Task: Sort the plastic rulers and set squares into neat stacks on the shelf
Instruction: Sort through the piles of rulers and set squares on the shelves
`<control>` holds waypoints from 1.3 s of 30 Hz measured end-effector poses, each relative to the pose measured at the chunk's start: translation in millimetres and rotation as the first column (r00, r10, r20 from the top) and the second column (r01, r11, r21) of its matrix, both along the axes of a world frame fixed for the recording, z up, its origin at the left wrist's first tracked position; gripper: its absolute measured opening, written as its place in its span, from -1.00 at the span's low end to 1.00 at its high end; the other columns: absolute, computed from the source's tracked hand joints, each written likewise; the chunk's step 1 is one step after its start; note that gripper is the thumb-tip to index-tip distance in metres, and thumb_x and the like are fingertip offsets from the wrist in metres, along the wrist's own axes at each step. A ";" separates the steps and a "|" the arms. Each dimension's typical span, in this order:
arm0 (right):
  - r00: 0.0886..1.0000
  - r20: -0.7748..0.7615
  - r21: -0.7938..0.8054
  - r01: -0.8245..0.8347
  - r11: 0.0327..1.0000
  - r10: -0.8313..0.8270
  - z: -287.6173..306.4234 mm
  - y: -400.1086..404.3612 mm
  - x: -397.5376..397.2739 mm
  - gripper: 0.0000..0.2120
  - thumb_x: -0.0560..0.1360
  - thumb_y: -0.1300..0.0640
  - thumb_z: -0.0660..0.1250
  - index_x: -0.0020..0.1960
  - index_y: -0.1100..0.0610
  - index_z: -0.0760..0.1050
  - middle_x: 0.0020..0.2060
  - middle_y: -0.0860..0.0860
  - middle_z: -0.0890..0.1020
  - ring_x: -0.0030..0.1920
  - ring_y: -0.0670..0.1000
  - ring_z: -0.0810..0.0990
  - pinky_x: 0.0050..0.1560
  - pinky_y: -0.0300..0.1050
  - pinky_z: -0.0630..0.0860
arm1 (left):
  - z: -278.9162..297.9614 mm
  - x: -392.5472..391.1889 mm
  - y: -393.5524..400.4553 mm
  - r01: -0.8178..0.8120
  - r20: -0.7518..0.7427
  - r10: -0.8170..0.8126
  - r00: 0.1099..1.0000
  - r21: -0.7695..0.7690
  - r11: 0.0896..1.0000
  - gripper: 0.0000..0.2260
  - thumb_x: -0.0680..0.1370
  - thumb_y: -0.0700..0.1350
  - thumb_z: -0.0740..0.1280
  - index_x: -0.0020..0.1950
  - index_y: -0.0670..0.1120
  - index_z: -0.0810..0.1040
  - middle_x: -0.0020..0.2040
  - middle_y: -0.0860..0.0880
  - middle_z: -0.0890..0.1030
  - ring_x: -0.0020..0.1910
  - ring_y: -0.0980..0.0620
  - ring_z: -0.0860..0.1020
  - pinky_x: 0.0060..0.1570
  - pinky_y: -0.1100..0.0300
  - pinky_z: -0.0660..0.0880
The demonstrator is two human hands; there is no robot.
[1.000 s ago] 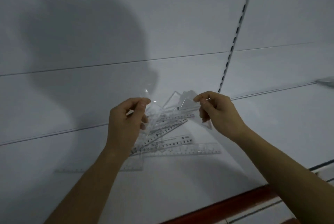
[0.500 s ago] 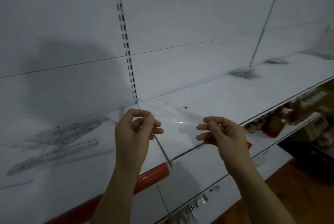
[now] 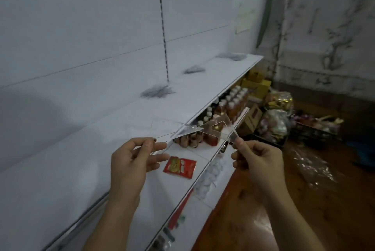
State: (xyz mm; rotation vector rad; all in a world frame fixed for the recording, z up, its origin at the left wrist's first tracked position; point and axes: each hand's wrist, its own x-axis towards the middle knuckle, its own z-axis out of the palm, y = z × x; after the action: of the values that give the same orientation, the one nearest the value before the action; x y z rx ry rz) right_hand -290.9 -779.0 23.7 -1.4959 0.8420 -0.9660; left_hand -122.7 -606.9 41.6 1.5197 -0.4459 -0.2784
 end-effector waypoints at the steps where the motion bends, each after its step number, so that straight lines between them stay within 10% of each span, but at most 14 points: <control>1: 1.000 -0.001 0.000 0.017 1.000 -0.017 -0.4 -12.7 -1.9 -0.78 0.55 0.09 0.39 -0.20 0.17 0.68 -0.36 0.09 0.68 -0.38 0.02 0.64 -0.30 -0.12 0.60 | 2.2 4.6 -13.6 0.017 0.015 -0.018 1.000 0.015 1.000 -0.87 0.65 -0.16 0.28 0.04 -0.17 0.60 -0.11 -0.04 0.74 -0.20 -0.10 0.72 -0.23 0.12 0.56; 20: 0.930 -0.080 0.037 -0.356 0.934 0.358 6.0 -205.5 236.7 -0.79 0.65 0.28 0.24 0.04 0.23 0.66 -0.23 0.13 0.73 -0.23 0.13 0.72 -0.21 -0.11 0.65 | -0.3 174.9 -140.1 -0.134 -0.213 0.130 0.968 -0.001 0.991 -0.91 0.67 -0.16 0.22 0.11 -0.14 0.48 -0.05 -0.09 0.73 -0.18 -0.17 0.70 -0.18 0.04 0.50; 28: 0.768 -0.276 -0.008 -0.603 0.798 0.577 3.9 -217.8 374.5 -0.85 0.63 0.25 0.28 0.08 0.22 0.63 -0.29 0.09 0.73 -0.29 0.13 0.72 -0.21 -0.02 0.65 | -15.8 181.3 -140.4 -0.259 0.027 0.257 0.966 0.080 0.963 -0.91 0.67 -0.22 0.18 0.05 -0.10 0.47 -0.15 -0.06 0.73 -0.52 -0.01 0.43 -0.50 0.25 0.33; 39: 0.594 -0.523 -0.287 -0.798 0.530 0.611 -4.7 -313.7 372.3 -0.86 0.61 -0.03 0.31 0.17 -0.11 0.50 -0.39 -0.11 0.68 -0.44 -0.11 0.63 -0.35 -0.29 0.55 | -16.9 186.9 -209.8 -0.393 -0.024 0.401 0.916 0.148 0.908 -0.87 0.68 -0.14 0.19 0.01 -0.17 0.46 -0.11 -0.08 0.73 -0.48 -0.02 0.41 -0.48 0.24 0.31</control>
State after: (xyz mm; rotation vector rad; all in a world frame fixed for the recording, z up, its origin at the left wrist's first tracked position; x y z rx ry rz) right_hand 81.4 -1092.7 19.0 -2.2718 0.1016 -0.2442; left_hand 64.2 -816.7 24.7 1.6976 -0.0665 -0.0291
